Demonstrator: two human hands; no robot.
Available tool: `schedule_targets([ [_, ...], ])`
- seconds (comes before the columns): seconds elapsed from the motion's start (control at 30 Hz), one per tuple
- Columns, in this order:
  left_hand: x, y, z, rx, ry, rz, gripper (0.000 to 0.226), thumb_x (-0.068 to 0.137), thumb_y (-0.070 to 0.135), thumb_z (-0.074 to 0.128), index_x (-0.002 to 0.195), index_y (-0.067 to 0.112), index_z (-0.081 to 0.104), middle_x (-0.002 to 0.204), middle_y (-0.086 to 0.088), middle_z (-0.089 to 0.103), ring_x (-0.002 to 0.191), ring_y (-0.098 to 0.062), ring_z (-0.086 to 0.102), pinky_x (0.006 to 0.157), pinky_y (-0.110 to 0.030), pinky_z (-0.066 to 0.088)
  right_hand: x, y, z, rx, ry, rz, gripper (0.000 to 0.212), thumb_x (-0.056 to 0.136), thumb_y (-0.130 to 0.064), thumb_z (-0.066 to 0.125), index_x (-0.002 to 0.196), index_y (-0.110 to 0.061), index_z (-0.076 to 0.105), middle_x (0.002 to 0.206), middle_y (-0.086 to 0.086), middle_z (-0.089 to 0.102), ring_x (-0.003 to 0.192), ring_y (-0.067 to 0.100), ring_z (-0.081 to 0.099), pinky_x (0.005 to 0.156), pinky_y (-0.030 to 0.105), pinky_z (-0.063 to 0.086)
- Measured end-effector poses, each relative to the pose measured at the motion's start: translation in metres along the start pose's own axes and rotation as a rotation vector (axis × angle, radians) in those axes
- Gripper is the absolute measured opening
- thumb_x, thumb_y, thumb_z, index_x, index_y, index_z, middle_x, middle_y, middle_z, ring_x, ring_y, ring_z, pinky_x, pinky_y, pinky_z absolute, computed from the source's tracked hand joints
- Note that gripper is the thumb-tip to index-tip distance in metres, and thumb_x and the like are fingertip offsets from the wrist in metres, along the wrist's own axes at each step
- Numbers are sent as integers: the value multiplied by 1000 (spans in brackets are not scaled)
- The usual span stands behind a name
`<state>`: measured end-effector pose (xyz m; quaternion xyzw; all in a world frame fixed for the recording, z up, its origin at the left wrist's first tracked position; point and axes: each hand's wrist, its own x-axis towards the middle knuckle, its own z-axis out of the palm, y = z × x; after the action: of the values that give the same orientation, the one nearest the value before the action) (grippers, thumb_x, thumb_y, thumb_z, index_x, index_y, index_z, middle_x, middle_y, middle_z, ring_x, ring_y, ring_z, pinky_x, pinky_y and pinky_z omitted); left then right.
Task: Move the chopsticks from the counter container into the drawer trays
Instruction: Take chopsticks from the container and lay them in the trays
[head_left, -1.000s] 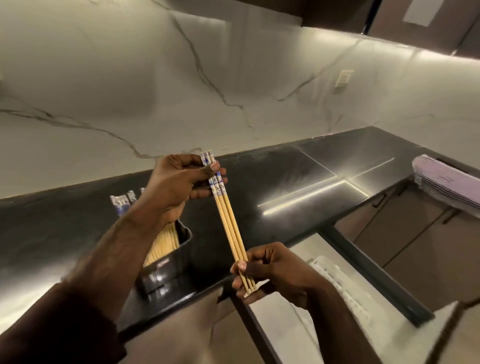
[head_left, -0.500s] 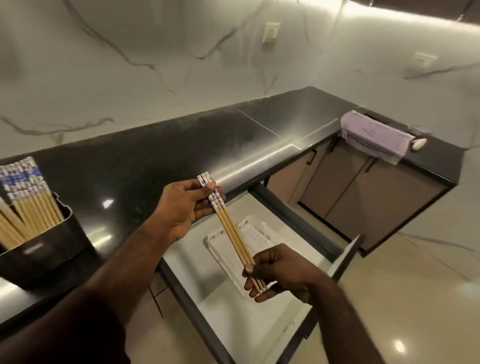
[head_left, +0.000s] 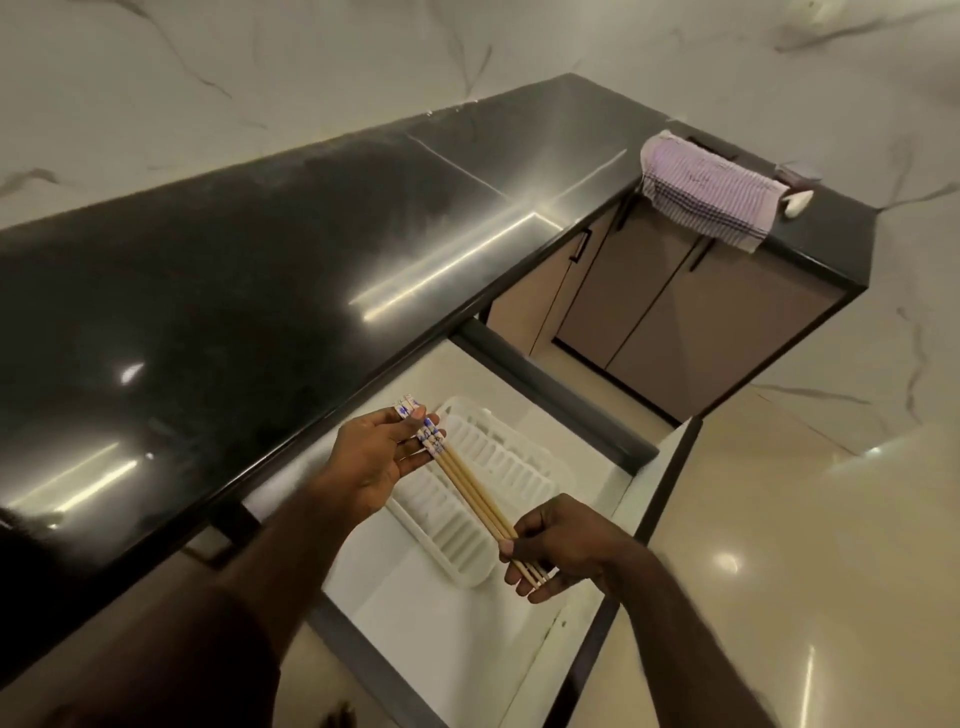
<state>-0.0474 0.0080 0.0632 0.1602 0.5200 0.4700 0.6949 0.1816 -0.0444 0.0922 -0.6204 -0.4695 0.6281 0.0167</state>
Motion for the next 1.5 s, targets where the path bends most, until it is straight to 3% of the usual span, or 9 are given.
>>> schedule_targets([
  [0.2, 34, -30, -11, -105, 91, -74, 10, 97, 2, 49, 101, 0, 57, 97, -18, 65, 85, -28, 65, 59, -31, 61, 54, 11, 1, -81, 8, 54, 24, 91, -19, 68, 98, 4, 72, 84, 16, 73, 68, 20, 70, 67, 33, 62],
  [0.43, 61, -70, -16, -81, 296, -141, 32, 98, 2, 44, 128, -6, 51, 94, -16, 66, 82, -25, 66, 66, -33, 59, 125, 29, 7, -192, -2, 59, 14, 89, -15, 67, 81, -5, 71, 70, 12, 69, 53, 19, 65, 61, 33, 59],
  [0.57, 65, -90, -10, 15, 364, -125, 30, 97, -5, 40, 124, 0, 52, 112, -14, 63, 107, -26, 60, 97, -37, 47, 153, 43, 18, -175, 50, 79, 23, 87, -5, 56, 68, -8, 70, 62, 12, 67, 53, 23, 63, 65, 38, 60],
  [0.63, 62, -96, -5, 85, 397, -71, 31, 94, -10, 41, 115, 5, 57, 96, -6, 65, 95, -20, 62, 82, -24, 52, 164, 51, 23, -170, 58, 93, 27, 87, -2, 52, 67, -8, 69, 61, 11, 67, 53, 24, 64, 64, 38, 61],
  [0.73, 56, -102, 1, 384, 350, 41, 30, 93, -10, 42, 108, 6, 63, 89, 2, 64, 83, -15, 62, 58, -11, 49, 175, 56, 30, -177, 68, 107, 27, 89, -4, 52, 71, -7, 72, 60, 10, 69, 51, 23, 65, 58, 34, 61],
  [0.93, 71, -121, -2, 1162, 214, 111, 46, 94, 1, 44, 140, 4, 44, 144, -12, 47, 133, -24, 43, 107, -22, 31, 192, 54, 37, -249, 59, 103, 15, 86, -9, 64, 81, 1, 74, 59, 10, 70, 51, 23, 66, 62, 39, 63],
  [1.07, 83, -134, -9, 1601, 54, 125, 44, 93, 6, 48, 136, 6, 48, 141, -13, 49, 132, -28, 44, 113, -33, 27, 192, 53, 40, -460, 49, 78, 19, 86, -20, 67, 99, -6, 71, 82, 4, 75, 69, 15, 69, 53, 19, 50],
  [1.17, 89, -142, -17, 1928, 3, 180, 40, 88, 8, 50, 128, 12, 51, 131, -13, 53, 126, -29, 46, 114, -42, 25, 195, 58, 46, -608, 66, 67, 33, 82, -24, 73, 112, -12, 66, 110, 4, 72, 97, 19, 69, 70, 23, 50],
  [1.5, 82, -145, -27, 2223, -96, 195, 33, 93, 20, 46, 122, 9, 55, 134, -14, 56, 138, -31, 35, 116, -57, 3, 205, 68, 61, -886, 92, 20, 37, 82, -16, 69, 117, -9, 59, 116, 8, 64, 106, 25, 63, 83, 30, 50],
])
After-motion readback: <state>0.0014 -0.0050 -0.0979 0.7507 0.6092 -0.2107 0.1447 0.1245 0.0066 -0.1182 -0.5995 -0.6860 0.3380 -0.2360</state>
